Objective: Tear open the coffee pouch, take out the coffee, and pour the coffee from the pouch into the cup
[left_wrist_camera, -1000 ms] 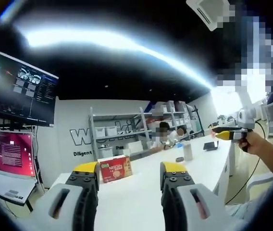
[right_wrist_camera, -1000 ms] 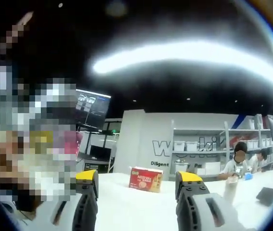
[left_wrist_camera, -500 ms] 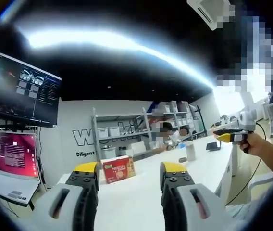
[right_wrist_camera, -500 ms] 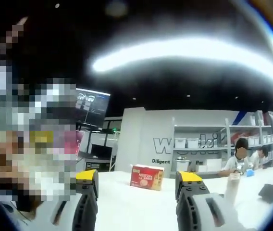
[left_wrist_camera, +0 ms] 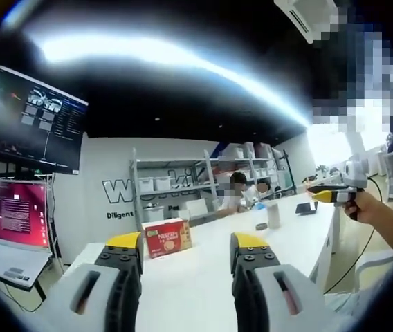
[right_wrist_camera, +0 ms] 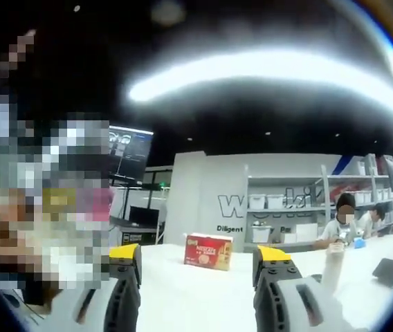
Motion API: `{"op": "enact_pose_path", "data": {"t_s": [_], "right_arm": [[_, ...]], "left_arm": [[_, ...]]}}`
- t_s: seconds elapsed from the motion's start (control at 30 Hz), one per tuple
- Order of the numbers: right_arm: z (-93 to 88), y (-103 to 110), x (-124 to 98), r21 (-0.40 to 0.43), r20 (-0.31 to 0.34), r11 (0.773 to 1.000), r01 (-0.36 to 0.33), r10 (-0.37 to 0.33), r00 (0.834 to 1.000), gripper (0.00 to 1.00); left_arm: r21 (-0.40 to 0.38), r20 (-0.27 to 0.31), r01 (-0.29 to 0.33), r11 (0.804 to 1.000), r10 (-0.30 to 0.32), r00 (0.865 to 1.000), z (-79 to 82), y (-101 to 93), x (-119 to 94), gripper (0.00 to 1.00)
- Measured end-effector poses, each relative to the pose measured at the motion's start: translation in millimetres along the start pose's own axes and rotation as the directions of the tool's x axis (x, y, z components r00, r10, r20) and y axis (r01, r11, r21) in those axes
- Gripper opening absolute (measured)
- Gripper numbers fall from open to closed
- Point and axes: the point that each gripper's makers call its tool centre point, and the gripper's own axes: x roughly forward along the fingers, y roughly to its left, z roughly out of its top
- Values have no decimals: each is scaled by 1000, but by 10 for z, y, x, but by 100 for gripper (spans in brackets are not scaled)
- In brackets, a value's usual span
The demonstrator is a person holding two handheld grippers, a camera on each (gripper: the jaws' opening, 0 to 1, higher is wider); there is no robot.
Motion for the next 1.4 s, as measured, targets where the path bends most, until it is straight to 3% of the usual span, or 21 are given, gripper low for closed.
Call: {"op": "enact_pose_path", "data": {"t_s": [0.13,0.37,0.8,1.2,1.4], "right_arm": [[13,-26,-71,-2,14,1000,3,-2,1000,65],[23,-29,-151,-1,26,1000,5,-5,1000,65],[52,10,-108,7,40,1000,-18,18,999,66],[10,-107,-39,17,47,1000,-20,20,999,65],[-100,-154,-15,32,39,999,-16,15,999,65]], "left_arm": [[-15,-24,28,999,-28,999,-90,-68,24,52],[-20,-22,35,999,-36,999,-97,-165,-56,52],[-44,13,-7,999,8,1000,4,-4,-192,51],[-51,-7,10,999,-10,1000,-153,9,124,51],[-40,-19,22,999,-22,1000,-219,67,308,51]]}}
